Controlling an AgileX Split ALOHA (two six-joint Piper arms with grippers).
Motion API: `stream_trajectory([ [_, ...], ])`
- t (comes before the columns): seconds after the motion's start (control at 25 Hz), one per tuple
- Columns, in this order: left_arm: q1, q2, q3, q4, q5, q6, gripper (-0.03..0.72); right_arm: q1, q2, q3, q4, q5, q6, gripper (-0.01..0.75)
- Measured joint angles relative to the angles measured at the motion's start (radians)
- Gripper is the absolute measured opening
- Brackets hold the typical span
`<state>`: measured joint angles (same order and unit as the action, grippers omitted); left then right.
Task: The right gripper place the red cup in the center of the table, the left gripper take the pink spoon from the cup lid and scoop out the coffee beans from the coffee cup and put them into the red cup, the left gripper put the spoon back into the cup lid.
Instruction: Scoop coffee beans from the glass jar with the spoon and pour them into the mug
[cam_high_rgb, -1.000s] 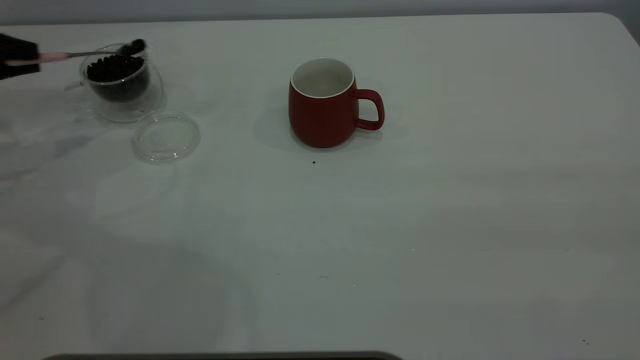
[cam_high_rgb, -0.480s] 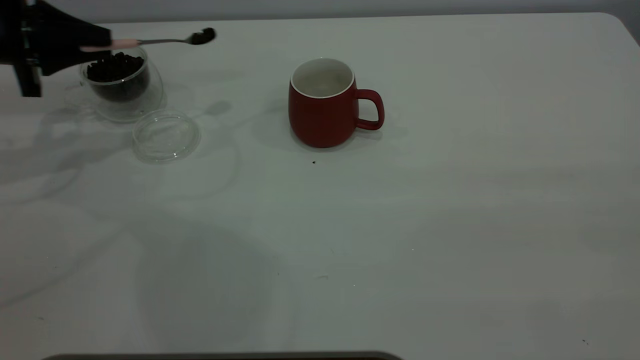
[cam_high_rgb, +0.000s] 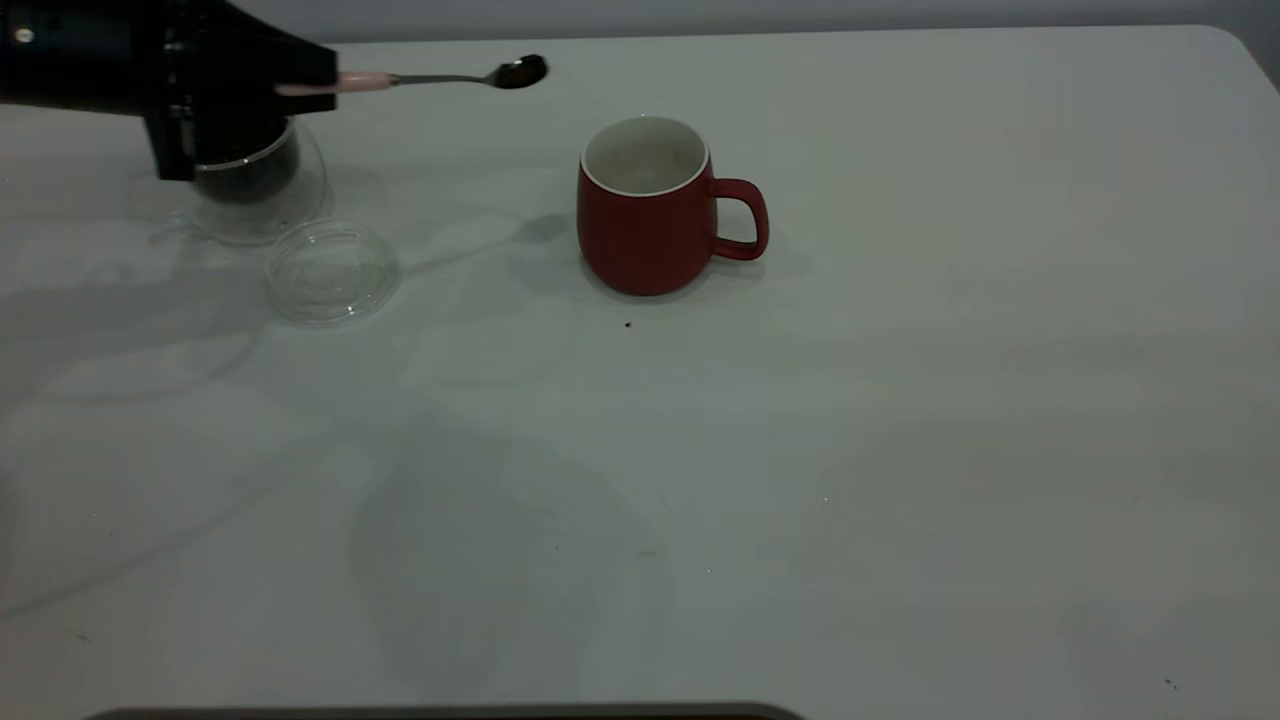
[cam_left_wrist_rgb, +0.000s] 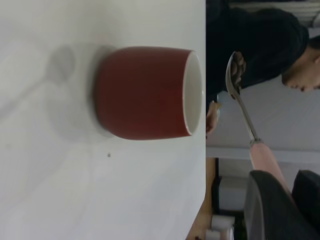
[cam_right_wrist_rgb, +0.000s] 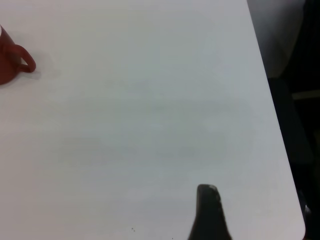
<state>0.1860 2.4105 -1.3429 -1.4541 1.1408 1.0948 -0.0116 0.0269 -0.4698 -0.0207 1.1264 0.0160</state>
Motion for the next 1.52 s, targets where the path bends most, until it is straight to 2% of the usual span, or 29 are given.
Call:
stream_trajectory([
  [0.36, -0.103, 0.0, 0.0, -0.004, -0.005, 0.0, 0.119, 0.0, 0.0, 0.0, 0.0, 0.0, 0.0, 0.586],
  [0.68, -0.155, 0.0, 0.0, -0.008, -0.111, 0.021, 0.119, 0.0, 0.0, 0.0, 0.0, 0.0, 0.0, 0.586],
  [0.88, -0.171, 0.0, 0.0, -0.033, -0.15, 0.159, 0.119, 0.0, 0.0, 0.0, 0.001, 0.0, 0.0, 0.586],
  [1.24, -0.183, 0.0, 0.0, -0.061, -0.171, 0.611, 0.119, 0.0, 0.0, 0.0, 0.001, 0.0, 0.0, 0.586],
  [1.4, -0.183, 0.0, 0.0, -0.099, -0.184, 0.674, 0.119, 0.0, 0.0, 0.0, 0.001, 0.0, 0.0, 0.586],
  [1.52, -0.183, 0.0, 0.0, -0.113, -0.178, 0.646, 0.119, 0.0, 0.0, 0.0, 0.001, 0.0, 0.0, 0.586],
])
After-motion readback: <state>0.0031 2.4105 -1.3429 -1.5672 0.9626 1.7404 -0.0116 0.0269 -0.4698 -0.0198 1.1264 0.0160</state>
